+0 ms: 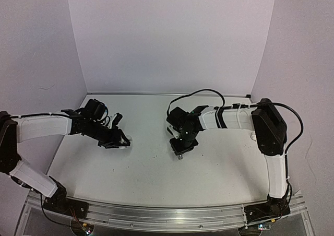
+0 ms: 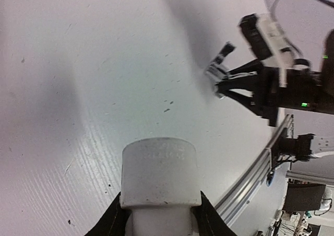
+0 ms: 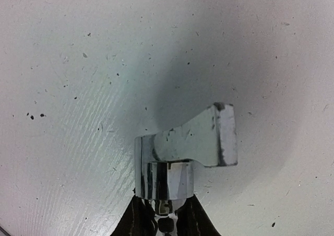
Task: Install the water faucets
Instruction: Pick up the water faucet from the center of the board, then place the adaptor at the center of the board.
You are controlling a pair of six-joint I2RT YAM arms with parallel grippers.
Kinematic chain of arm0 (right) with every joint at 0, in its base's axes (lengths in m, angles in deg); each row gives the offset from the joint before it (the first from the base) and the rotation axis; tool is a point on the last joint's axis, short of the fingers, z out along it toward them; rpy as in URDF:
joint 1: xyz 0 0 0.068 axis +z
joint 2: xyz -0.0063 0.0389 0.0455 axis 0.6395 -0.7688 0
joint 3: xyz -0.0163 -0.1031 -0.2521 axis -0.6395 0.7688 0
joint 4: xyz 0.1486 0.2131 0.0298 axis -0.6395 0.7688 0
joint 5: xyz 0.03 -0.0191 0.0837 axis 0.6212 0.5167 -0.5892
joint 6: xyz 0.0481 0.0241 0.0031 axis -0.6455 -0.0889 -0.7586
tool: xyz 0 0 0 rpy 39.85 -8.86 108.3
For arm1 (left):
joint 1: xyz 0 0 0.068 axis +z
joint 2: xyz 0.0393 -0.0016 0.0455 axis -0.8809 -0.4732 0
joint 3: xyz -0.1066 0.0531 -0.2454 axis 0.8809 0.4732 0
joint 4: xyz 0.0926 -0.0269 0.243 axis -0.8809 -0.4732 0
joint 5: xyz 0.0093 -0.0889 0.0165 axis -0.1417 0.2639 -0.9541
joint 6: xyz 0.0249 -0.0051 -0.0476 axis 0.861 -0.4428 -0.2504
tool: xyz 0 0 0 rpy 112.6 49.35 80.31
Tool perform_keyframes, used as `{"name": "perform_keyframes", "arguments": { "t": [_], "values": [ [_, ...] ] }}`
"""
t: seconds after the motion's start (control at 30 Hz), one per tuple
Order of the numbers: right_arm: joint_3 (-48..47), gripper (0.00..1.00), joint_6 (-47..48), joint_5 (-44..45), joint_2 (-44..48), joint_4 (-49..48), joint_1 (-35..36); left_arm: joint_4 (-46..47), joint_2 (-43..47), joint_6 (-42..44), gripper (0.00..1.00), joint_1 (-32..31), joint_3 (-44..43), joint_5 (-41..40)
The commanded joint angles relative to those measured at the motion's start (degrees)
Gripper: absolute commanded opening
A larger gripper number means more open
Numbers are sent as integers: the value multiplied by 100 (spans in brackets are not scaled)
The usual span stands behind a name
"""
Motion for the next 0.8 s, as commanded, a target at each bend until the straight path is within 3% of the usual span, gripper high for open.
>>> {"name": "perform_keyframes", "arguments": {
  "t": [0.0,0.13,0.27,0.57,0.77],
  "values": [
    [-560,0,193,-375,125,768,35,-853,-555,47,0,-450,-552,-966],
    [-326,0,228,-248,398,1506,59,-861,-732,54,0,-643,-697,-1141],
    [108,0,184,-119,811,1593,64,-864,-997,185,0,-697,-775,-1295],
    [240,1,-103,-92,1299,780,67,-1746,-2054,294,0,-957,-1375,-2164],
    [239,0,-70,-186,1258,699,67,-2898,-2497,469,3,-1137,-2023,-2569]
  ]
}}
